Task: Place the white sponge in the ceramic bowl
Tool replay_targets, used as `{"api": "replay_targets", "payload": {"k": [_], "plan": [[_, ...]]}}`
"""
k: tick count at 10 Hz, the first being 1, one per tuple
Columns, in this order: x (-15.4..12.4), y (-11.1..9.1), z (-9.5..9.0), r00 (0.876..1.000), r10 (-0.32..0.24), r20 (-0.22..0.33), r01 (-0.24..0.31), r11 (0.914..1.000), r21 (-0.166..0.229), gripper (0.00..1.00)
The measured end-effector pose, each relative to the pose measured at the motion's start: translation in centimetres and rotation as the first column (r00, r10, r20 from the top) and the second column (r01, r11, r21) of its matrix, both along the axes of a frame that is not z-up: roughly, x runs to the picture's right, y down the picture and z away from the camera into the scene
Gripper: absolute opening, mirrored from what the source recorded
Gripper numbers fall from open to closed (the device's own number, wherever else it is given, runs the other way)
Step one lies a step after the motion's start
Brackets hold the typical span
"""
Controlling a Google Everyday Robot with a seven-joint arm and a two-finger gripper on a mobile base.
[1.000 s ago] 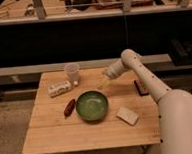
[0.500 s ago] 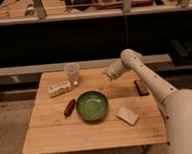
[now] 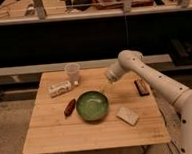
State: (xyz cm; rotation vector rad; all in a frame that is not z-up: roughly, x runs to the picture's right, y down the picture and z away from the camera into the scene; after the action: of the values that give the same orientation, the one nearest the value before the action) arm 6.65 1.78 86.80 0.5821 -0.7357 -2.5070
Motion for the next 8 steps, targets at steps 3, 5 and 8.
{"api": "replay_targets", "payload": {"k": [3, 5, 8], "plan": [[2.3, 2.7, -3.9, 0.998, -0.03, -0.051, 0.03, 0.9996, 0.0, 0.8], [3.1, 4.2, -4.9, 0.997, -0.034, -0.068, 0.034, 0.9994, -0.005, 0.8], [5.1, 8.5, -4.8, 0.997, -0.034, -0.074, 0.034, 0.9994, 0.003, 0.8]]}}
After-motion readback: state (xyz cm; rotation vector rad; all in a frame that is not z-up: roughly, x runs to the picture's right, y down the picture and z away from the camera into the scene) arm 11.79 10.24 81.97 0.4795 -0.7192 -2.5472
